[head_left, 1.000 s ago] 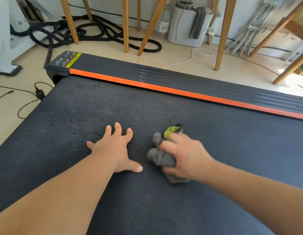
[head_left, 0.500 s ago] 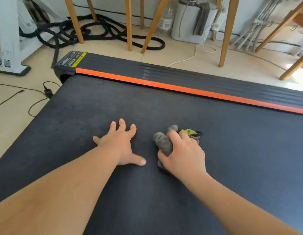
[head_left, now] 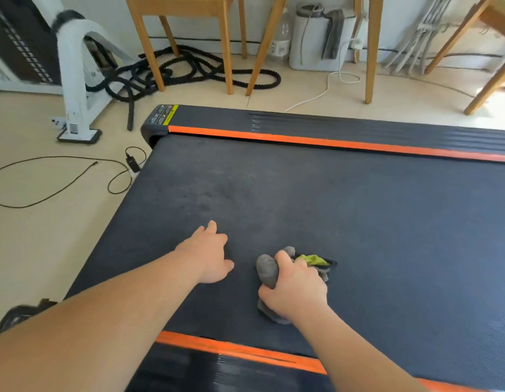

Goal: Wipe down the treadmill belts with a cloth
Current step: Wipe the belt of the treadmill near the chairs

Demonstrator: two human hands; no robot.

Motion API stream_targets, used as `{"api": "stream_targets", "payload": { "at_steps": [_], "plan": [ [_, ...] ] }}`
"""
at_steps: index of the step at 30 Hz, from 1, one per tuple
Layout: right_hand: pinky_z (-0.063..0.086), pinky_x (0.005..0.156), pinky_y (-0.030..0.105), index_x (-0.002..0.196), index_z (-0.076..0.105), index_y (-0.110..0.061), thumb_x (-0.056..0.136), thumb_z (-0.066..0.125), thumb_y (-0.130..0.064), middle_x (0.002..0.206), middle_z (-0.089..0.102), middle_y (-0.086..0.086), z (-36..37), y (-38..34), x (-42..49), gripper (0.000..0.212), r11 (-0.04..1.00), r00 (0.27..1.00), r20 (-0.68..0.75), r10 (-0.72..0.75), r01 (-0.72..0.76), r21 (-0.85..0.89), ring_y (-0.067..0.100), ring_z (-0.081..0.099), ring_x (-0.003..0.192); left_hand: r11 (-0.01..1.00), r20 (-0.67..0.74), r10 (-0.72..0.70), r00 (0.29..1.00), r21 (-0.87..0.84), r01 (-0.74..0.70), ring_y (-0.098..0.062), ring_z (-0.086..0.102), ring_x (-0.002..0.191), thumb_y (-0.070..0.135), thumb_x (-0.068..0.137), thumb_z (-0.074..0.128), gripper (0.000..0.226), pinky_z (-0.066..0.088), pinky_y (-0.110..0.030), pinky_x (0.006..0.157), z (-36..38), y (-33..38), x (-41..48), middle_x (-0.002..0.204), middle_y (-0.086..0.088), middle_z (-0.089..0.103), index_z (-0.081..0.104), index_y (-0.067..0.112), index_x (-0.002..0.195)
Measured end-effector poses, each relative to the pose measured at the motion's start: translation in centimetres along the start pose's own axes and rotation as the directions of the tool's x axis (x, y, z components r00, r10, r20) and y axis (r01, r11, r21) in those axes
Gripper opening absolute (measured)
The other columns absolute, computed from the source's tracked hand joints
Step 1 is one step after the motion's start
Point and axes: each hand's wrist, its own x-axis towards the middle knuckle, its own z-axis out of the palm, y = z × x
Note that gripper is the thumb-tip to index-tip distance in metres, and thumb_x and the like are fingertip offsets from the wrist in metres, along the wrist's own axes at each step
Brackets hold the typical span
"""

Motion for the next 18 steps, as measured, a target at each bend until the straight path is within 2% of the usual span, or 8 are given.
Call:
{"api": "stream_targets", "payload": {
  "at_steps": [4,8,13,18],
  "plan": [
    [0.048,0.089,0.043,0.129,0.034,-0.026,0.080,0.062,-0.059,0.130,0.047,0.011,1.2,-1.6,-2.9,0.066,0.999,0.996,0.079,0.039,-0.037,-0.021,0.039,0.053,0.120,0.998,0.018,-0.009,1.000,-0.061,0.010,-0.032,0.014,0.157,0.055,0.097,0.056,0.073,0.035,-0.053,0.118,3.8,-1.2,-4.4,0.172,-0.009,-0.001,0.034,0.019,0.156],
    [0.046,0.092,0.045,0.134,0.031,-0.025,0.088,0.058,-0.059,0.133,0.045,0.013,2.6,-2.3,-4.9,0.063,0.996,0.999,0.040,0.033,-0.029,-0.080,0.040,0.052,0.122,0.998,0.100,-0.039,0.994,-0.053,0.044,-0.034,0.010,0.157,0.055,0.095,0.058,0.079,0.029,-0.056,0.121,6.1,-2.7,-8.6,0.172,-0.012,-0.002,0.028,0.017,0.158],
    [0.047,0.093,0.048,0.137,0.030,-0.026,0.095,0.053,-0.058,0.135,0.041,0.013,3.3,-2.7,-4.6,0.057,0.990,1.000,0.004,0.023,-0.023,-0.137,0.039,0.049,0.124,0.977,0.078,-0.116,0.990,-0.169,0.128,-0.032,0.012,0.157,0.053,0.098,0.057,0.074,0.028,-0.052,0.122,6.7,-4.7,-13.2,0.172,-0.011,0.004,0.032,0.016,0.157],
    [0.047,0.092,0.051,0.133,0.031,-0.026,0.096,0.052,-0.055,0.135,0.041,0.012,2.6,-2.9,-3.1,0.051,0.995,0.998,0.059,0.006,0.000,-0.099,0.039,0.047,0.125,0.960,0.076,-0.193,0.978,-0.194,0.204,-0.034,0.011,0.157,0.052,0.099,0.058,0.079,0.028,-0.051,0.123,6.3,-6.4,-14.4,0.172,-0.013,0.002,0.025,0.016,0.161]
  ]
}}
